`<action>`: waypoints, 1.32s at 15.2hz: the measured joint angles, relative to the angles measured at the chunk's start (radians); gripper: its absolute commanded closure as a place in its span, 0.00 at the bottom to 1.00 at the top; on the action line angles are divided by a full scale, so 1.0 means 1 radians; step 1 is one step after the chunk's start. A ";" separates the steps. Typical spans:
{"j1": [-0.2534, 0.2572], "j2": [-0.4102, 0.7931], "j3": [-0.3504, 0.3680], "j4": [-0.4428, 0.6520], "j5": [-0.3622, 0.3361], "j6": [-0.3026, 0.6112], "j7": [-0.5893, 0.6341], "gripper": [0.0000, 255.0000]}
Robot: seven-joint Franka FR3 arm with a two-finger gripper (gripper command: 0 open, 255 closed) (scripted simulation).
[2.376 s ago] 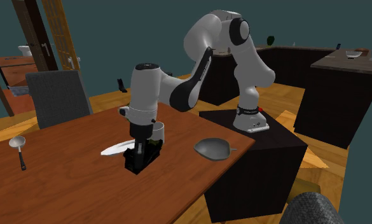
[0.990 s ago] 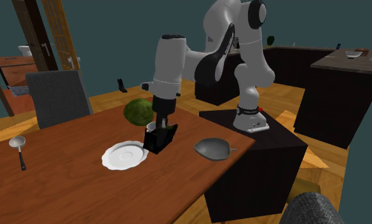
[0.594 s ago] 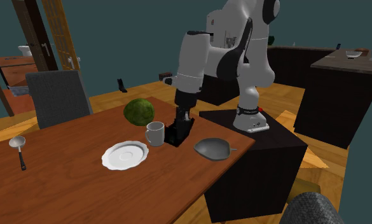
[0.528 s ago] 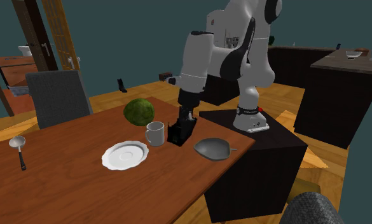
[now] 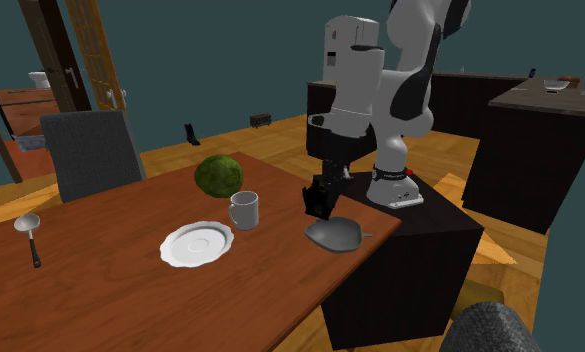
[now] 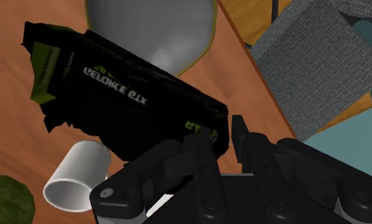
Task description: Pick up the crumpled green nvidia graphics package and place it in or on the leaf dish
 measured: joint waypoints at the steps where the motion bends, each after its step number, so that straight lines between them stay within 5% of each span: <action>1: 0.017 -0.040 0.001 -0.035 0.025 -0.002 -0.002 1.00; 8: 0.021 -0.019 0.030 -0.112 0.017 0.094 0.035 1.00; 20: -0.039 0.125 0.081 -0.143 -0.124 0.266 0.148 1.00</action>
